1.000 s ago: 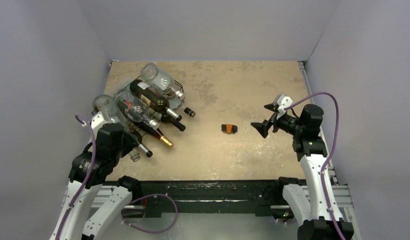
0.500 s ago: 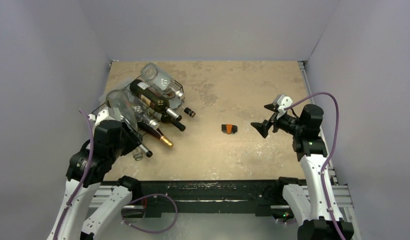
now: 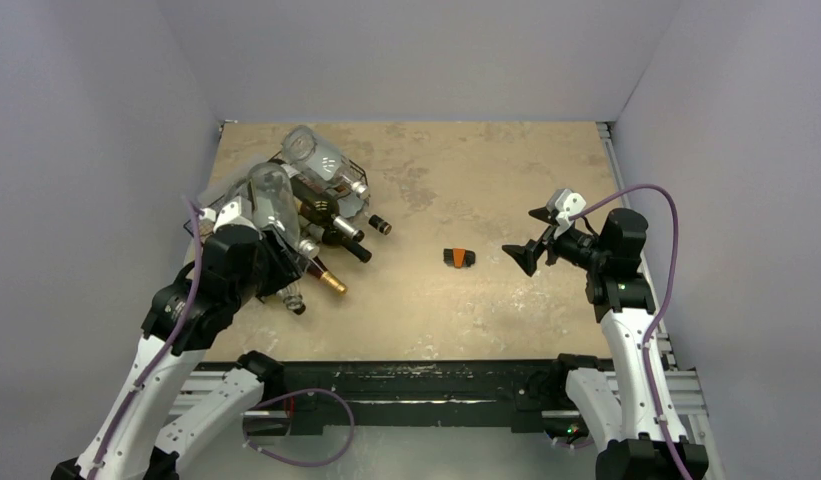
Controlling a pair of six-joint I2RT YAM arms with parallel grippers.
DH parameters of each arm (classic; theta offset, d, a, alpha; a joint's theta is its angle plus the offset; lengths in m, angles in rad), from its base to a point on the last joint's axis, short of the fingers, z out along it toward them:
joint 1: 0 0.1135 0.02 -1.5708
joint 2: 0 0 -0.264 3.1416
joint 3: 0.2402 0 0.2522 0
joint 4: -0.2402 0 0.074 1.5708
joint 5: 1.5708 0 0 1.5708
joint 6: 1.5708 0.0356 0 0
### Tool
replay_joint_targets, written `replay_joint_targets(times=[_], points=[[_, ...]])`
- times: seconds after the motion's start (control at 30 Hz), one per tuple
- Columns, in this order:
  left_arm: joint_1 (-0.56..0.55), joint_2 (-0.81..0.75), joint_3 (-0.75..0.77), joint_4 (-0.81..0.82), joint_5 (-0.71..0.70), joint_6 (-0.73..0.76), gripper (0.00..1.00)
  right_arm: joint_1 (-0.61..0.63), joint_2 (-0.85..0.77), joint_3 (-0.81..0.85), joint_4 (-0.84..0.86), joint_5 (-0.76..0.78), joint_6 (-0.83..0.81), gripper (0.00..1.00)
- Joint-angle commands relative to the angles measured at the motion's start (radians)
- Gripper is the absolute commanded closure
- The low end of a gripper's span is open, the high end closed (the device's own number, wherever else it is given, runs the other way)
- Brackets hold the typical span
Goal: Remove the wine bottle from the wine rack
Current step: Pick up the wine bottle from the wine rack.
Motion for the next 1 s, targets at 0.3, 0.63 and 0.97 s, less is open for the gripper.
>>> replay_joint_targets(times=[0.3, 0.63, 0.97], points=[[-0.259, 0.091, 0.125, 0.367, -0.141, 0.05, 1.0, -0.005, -0.009, -0.005, 0.022, -0.001, -0.011, 0.01], [-0.46, 0.286, 0.19, 0.491, -0.188, 0.059, 1.0, -0.006, -0.013, -0.002, 0.02, -0.014, -0.008, 0.01], [-0.539, 0.462, 0.245, 0.558, -0.065, 0.009, 1.0, -0.005, -0.028, 0.014, -0.021, -0.048, -0.06, 0.01]])
